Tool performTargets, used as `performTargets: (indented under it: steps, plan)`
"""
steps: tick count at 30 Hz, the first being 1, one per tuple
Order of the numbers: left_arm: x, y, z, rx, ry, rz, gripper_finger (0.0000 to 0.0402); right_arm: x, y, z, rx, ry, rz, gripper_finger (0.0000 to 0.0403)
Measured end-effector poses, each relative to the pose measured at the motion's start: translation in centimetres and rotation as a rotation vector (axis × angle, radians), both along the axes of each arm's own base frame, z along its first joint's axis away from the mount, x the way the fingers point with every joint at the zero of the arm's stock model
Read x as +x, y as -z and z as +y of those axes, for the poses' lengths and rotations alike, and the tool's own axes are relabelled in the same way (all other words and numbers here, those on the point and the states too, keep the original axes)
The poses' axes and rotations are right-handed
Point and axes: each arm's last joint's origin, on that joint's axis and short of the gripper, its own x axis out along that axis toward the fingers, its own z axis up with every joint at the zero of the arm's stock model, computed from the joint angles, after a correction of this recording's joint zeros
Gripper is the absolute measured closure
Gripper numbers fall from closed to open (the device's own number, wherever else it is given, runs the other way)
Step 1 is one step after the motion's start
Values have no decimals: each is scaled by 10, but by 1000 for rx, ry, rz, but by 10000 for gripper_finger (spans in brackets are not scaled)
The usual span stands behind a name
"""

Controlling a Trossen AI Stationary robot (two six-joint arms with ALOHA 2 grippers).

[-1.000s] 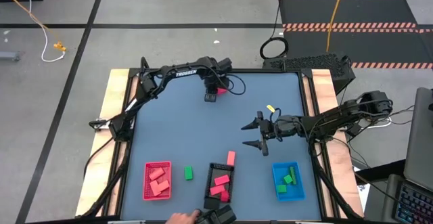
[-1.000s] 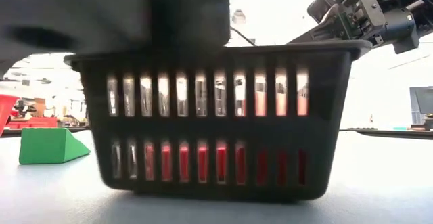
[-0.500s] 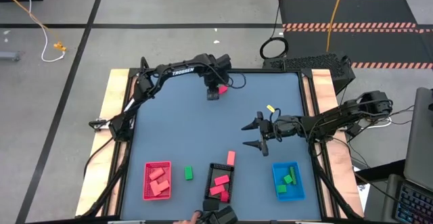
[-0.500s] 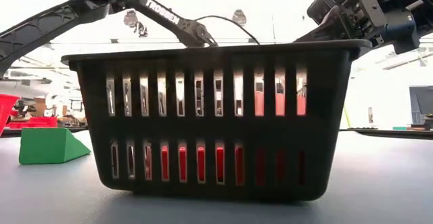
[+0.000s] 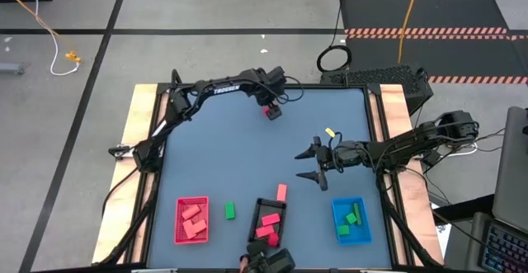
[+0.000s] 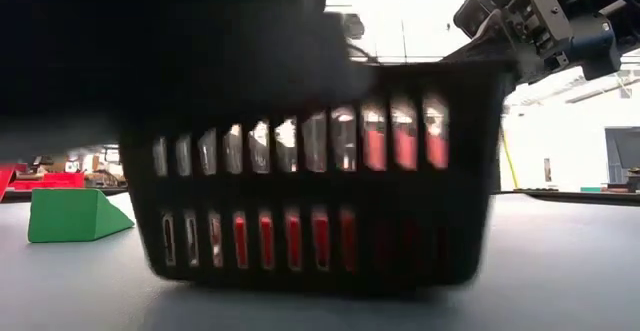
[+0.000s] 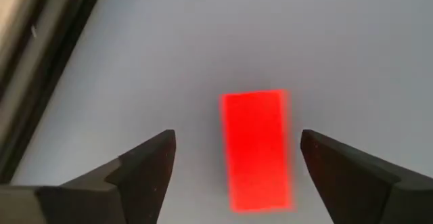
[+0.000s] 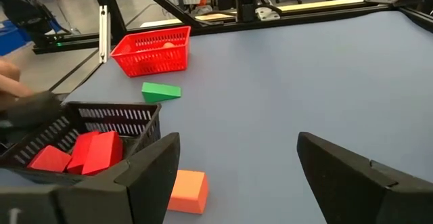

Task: Sort & place blocks by color
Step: Put the red block into the black bin

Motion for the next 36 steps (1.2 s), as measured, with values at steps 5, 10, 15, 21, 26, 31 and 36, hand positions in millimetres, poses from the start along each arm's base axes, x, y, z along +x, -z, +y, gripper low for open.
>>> performTargets:
  steps: [5,10,15,21,26,31,36]
  plan:
    - [1,9,1,40,-8,42,95,0,1,0,2,1,7,112]
    - [5,10,-7,74,36,63,139,0,1,0,-6,0,6,112]
    - [8,10,-11,76,76,64,216,0,1,0,-9,0,6,112]
    - [12,10,-21,140,134,110,268,0,1,0,-8,1,6,112]
    - [3,-6,-17,131,116,114,267,0,1,0,-1,3,6,112]
    - [-13,-58,-16,134,112,25,267,0,1,0,1,3,6,112]
    - [-23,-103,-36,75,153,-78,267,0,1,0,2,3,6,112]
